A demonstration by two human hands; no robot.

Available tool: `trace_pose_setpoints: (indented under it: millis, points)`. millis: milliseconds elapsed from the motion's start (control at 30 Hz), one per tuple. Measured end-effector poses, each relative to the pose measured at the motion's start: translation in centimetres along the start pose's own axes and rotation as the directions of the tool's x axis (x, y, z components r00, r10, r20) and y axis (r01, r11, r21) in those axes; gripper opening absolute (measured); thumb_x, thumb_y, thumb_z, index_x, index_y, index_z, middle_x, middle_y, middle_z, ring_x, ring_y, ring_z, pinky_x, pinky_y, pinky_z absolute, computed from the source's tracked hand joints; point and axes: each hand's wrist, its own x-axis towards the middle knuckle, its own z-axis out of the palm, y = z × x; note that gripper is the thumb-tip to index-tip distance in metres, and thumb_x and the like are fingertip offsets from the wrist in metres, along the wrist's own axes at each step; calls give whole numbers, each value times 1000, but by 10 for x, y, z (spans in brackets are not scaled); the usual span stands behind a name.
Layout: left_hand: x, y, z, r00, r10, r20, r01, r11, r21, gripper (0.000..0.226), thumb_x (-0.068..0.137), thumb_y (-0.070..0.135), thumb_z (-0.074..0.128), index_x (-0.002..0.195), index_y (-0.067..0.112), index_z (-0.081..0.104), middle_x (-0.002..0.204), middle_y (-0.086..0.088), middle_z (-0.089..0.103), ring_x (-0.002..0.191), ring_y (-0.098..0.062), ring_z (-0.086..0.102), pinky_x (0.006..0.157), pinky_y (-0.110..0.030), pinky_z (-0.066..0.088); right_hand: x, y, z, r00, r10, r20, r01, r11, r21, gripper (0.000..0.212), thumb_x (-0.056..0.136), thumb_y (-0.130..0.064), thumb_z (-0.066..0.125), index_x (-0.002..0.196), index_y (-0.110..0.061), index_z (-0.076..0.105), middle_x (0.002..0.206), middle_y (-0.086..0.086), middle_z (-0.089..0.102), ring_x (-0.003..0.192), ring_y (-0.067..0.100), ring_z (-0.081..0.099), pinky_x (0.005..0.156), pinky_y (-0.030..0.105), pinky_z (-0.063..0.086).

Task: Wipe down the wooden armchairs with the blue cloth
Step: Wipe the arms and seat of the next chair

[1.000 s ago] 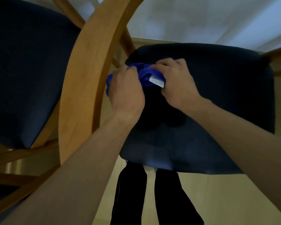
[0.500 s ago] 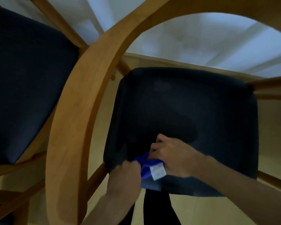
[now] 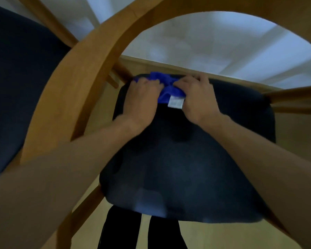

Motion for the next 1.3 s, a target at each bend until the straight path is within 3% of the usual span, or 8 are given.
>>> trace_pose_setpoints:
  millis: [200, 333, 400, 500, 600, 767, 1000, 1300]
  points:
    - [-111, 22, 19, 979, -51, 198, 67, 995, -78, 48, 83, 8, 58, 128, 21, 56, 121, 3, 60, 111, -19, 50, 94, -34, 36, -68, -16, -2, 923, -273, 270, 282, 959, 6, 33, 89, -22, 53, 119, -32, 63, 122, -11, 56, 104, 21, 39, 78, 36, 42]
    - [-134, 22, 17, 949, -102, 298, 131, 988, -79, 52, 83, 13, 63, 130, 31, 50, 127, 13, 55, 125, -10, 44, 116, -44, 16, -60, -17, -9, 803, -326, 499, 279, 945, 169, 33, 91, -18, 50, 117, -33, 63, 119, -12, 58, 102, 18, 42, 90, 35, 44]
    - [-116, 12, 5, 971, -143, 192, 175, 971, -163, 49, 80, 6, 66, 123, 26, 56, 116, 5, 62, 114, -16, 55, 112, -46, 28, -42, -17, -16, 836, -332, 438, 248, 939, 239, 32, 89, -15, 54, 116, -29, 66, 116, -6, 63, 104, 22, 51, 94, 38, 41]
    - [-60, -10, -16, 974, -213, -76, 195, 961, -197, 40, 79, -2, 61, 116, 14, 60, 109, -9, 64, 103, -28, 59, 95, -47, 45, -1, -23, -25, 966, -245, 83, 213, 934, 288, 29, 84, -12, 61, 110, -20, 70, 109, 3, 69, 99, 30, 59, 92, 42, 41]
    - [-22, -25, -19, 972, -217, -91, 203, 969, -141, 25, 91, 3, 48, 111, 13, 59, 111, -10, 62, 104, -27, 58, 92, -44, 46, 37, -39, -16, 992, -57, -108, 79, 976, 205, 24, 91, -21, 59, 113, -25, 67, 119, -2, 65, 113, 25, 51, 93, 43, 41]
    - [-70, -16, 8, 970, -243, 1, 242, 966, -88, 46, 95, 5, 39, 140, 9, 45, 138, -11, 51, 126, -27, 46, 103, -41, 38, -3, -68, 23, 992, 97, -76, -77, 971, 228, 31, 91, -19, 63, 121, -26, 63, 128, -9, 59, 117, 25, 39, 80, 35, 34]
    - [-206, 18, 32, 884, -348, 311, 378, 925, -37, 60, 89, 16, 41, 148, 22, 31, 149, 2, 40, 131, -18, 38, 108, -36, 33, -129, -87, 32, 979, -187, 81, 158, 947, 281, 42, 80, -9, 43, 107, -18, 74, 117, -3, 68, 106, 32, 54, 71, 44, 48]
    - [-306, 75, 53, 820, -340, 461, 472, 857, -206, 55, 99, 21, 43, 150, 29, 25, 151, 13, 35, 133, -8, 35, 110, -26, 31, -220, -74, 36, 834, -458, 309, 381, 882, 278, 45, 66, -2, 67, 106, -22, 76, 116, -8, 69, 102, 32, 61, 70, 40, 49]
